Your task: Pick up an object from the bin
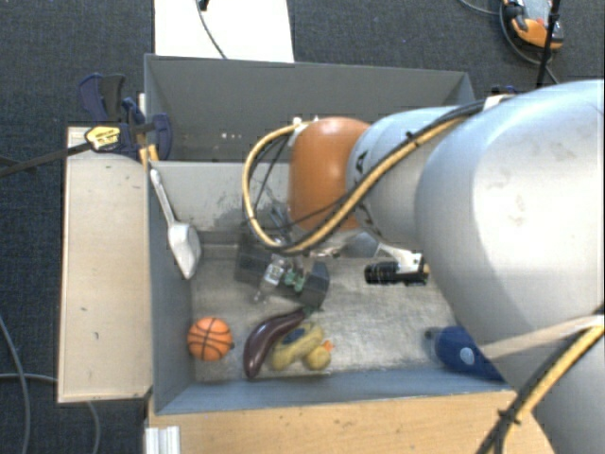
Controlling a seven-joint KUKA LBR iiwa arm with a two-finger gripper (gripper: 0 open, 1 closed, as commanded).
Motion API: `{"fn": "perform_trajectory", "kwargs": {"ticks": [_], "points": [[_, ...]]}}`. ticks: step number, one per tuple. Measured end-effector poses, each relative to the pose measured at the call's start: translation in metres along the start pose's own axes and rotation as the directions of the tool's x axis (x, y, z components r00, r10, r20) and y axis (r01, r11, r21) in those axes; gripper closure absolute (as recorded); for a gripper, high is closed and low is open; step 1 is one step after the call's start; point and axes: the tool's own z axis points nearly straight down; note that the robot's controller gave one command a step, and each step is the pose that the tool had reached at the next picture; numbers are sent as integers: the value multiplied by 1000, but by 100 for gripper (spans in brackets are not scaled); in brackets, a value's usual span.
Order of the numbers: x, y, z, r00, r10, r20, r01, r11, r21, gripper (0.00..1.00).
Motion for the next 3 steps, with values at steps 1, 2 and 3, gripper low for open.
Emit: {"fn": "perform_trajectory", "kwargs": {"ticks": [1,2,3], "points": [[1,-3,-11,1000,2,-2,-2,1000,8,100],[1,-3,-26,1000,1,-2,-1,1000,9,100],[0,-3,-40,1000,0,3,0,1000,6,100]]}}
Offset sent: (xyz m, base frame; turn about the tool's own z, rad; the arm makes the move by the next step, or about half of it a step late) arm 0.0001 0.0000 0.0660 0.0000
